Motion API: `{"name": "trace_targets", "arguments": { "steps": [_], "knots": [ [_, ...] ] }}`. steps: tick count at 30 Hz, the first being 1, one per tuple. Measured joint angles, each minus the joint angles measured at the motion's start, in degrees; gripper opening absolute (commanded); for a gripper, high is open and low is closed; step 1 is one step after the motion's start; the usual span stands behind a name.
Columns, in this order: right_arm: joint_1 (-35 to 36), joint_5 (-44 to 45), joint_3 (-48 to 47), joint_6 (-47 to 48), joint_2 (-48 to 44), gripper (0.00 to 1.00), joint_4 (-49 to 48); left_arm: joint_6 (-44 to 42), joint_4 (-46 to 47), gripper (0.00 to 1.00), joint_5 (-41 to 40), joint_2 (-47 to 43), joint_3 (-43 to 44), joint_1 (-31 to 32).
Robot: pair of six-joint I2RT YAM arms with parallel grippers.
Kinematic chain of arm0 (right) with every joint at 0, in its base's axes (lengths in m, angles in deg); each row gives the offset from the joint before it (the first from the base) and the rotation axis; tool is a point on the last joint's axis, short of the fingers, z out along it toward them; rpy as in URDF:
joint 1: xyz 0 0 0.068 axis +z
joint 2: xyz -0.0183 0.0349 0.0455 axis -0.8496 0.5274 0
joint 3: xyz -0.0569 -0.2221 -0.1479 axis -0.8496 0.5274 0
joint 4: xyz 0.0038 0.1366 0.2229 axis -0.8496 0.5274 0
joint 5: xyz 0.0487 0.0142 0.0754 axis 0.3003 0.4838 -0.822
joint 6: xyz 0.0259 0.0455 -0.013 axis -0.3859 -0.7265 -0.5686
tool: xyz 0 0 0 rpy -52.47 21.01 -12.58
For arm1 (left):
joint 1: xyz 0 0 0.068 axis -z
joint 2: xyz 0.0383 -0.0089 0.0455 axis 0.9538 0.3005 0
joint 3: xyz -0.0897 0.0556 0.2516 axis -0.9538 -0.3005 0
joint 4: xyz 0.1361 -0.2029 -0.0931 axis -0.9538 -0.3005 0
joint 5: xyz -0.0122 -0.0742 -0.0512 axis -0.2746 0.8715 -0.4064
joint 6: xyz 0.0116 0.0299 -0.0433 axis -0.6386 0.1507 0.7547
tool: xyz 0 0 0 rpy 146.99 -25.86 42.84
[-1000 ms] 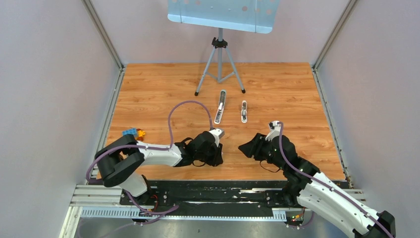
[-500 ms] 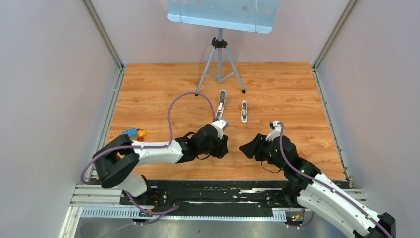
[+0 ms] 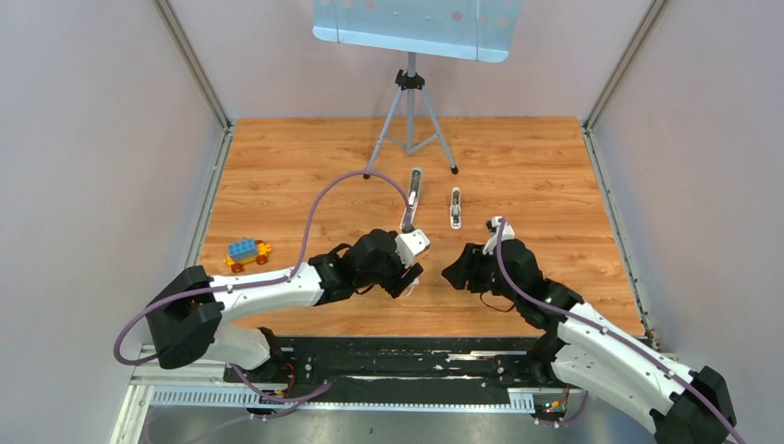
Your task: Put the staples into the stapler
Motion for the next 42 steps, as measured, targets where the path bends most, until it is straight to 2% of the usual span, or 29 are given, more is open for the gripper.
{"name": "trace_targets", "arguments": {
  "steps": [9,16,28,34,42],
  "knots": [
    [-6.4,-7.2,-4.9,4.3,9.7,0.51,-3.9,-17.6,0.8,0.70,2.5,7.0,-1.1,0.0],
    [-8.9,-10.8,-4.9,4.5,10.3,0.51,-5.0,-23.9,-2.0,0.70,5.2,14.4,2.4,-0.6],
    [-12.9,-14.7,-4.8,5.0,10.5,0.50,-5.4,-26.3,-5.0,0.66,11.6,19.2,8.1,-4.9],
    [-14.7,-16.3,-4.8,5.2,10.5,0.50,-5.4,-26.4,-8.2,0.60,13.1,22.0,12.0,-4.9],
    [-15.6,-18.2,-3.6,5.2,10.6,0.50,-7.1,-25.2,-9.2,0.51,13.5,22.5,12.7,-4.9]
  ]
}}
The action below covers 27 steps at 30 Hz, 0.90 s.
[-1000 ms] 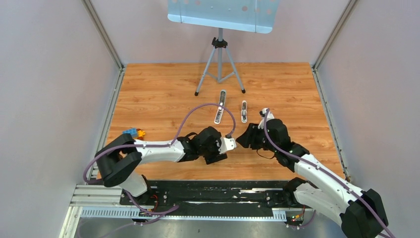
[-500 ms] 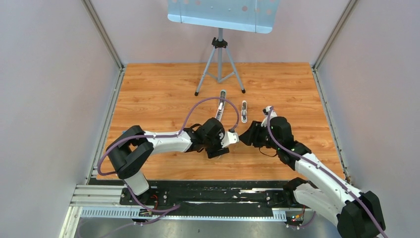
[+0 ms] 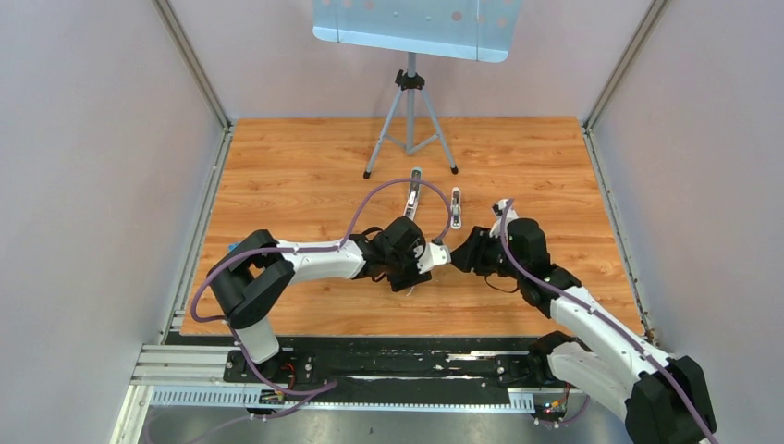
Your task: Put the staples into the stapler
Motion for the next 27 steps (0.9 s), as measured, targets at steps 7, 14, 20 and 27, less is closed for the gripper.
{"name": "trace_targets", "arguments": {
  "steps": [7,14,20,27],
  "knots": [
    [-0.3,-3.3,4.0,-2.1,2.9,0.48,-4.5,2.5,-0.1,0.47,0.9,-0.3,-0.4,0.0],
    [-0.7,-8.0,5.8,-4.3,7.9,0.44,-10.7,5.1,0.3,0.45,1.5,-4.0,-3.0,0.0],
    [-0.8,-13.4,5.8,-5.5,15.0,0.41,-16.0,6.9,2.3,0.50,2.2,-7.2,-4.3,1.1],
    [-0.9,-15.0,5.8,-5.6,17.0,0.42,-17.4,5.7,2.3,0.56,-0.8,-7.0,-4.3,1.2]
  ]
}}
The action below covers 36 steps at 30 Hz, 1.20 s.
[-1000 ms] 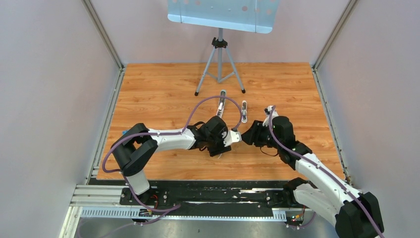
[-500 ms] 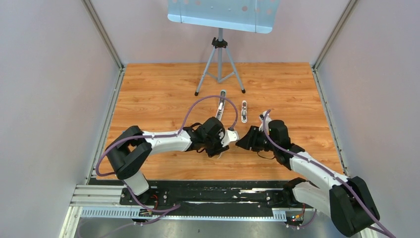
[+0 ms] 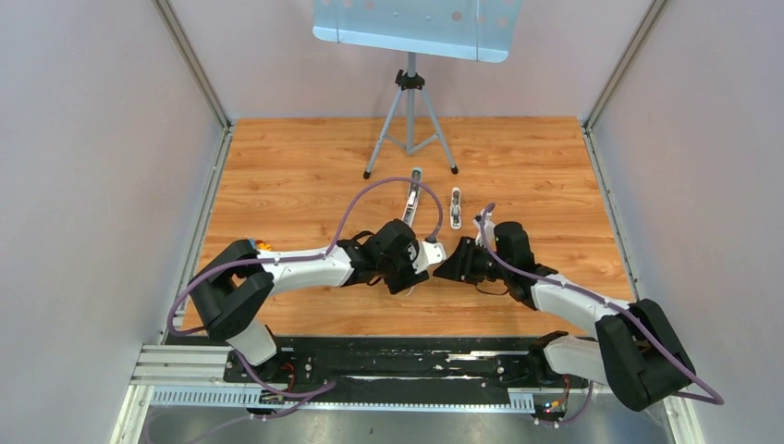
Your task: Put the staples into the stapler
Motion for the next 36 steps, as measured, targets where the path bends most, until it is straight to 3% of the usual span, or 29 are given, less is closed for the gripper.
{"name": "trace_targets", "arguments": {
  "steps": [8,21,28,36],
  "knots": [
    [0.0,1.2,0.0,1.6,-3.5,0.45,2.8,-2.3,-0.9,0.56,-1.8,3.9,1.2,-0.1],
    [0.0,1.9,0.0,2.1,-4.0,0.45,3.9,-2.8,-1.1,0.41,1.0,6.0,2.7,-0.2],
    [0.0,1.4,0.0,2.0,-1.2,0.45,1.9,-2.5,-0.7,0.34,1.7,6.0,2.6,-0.2],
    [0.0,-0.9,0.0,1.3,3.9,0.43,-2.7,-2.0,-0.1,0.33,2.8,5.8,2.2,-0.2]
  ]
}}
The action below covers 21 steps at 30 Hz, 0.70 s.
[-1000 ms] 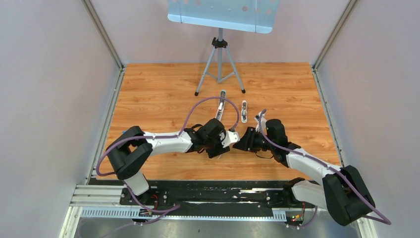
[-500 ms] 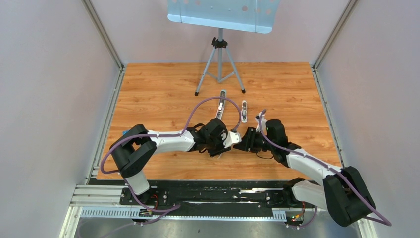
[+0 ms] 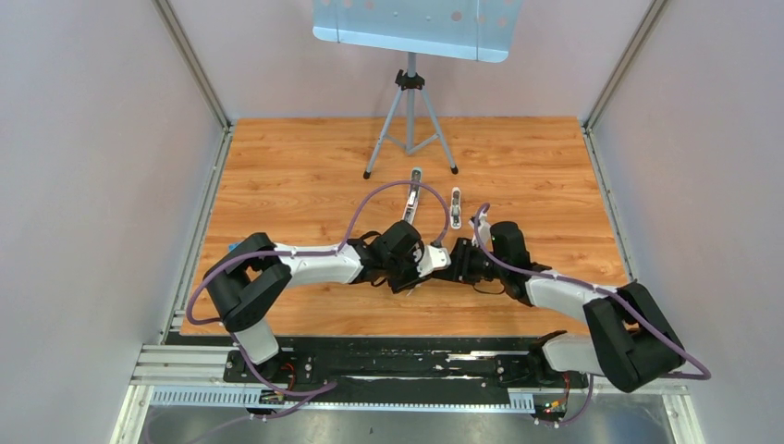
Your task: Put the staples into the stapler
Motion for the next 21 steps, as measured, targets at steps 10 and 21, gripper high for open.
{"name": "trace_targets", "arguments": {
  "steps": [10,21],
  "knots": [
    [0.0,-5.1,0.0,-3.0,7.6,0.43,-9.4,0.7,2.7,0.34,2.9,-2.4,-2.3,0.0],
    [0.3,-6.4,0.0,-4.8,10.9,0.42,-13.3,0.8,4.3,0.34,4.2,-3.0,-2.3,0.0]
  ]
}}
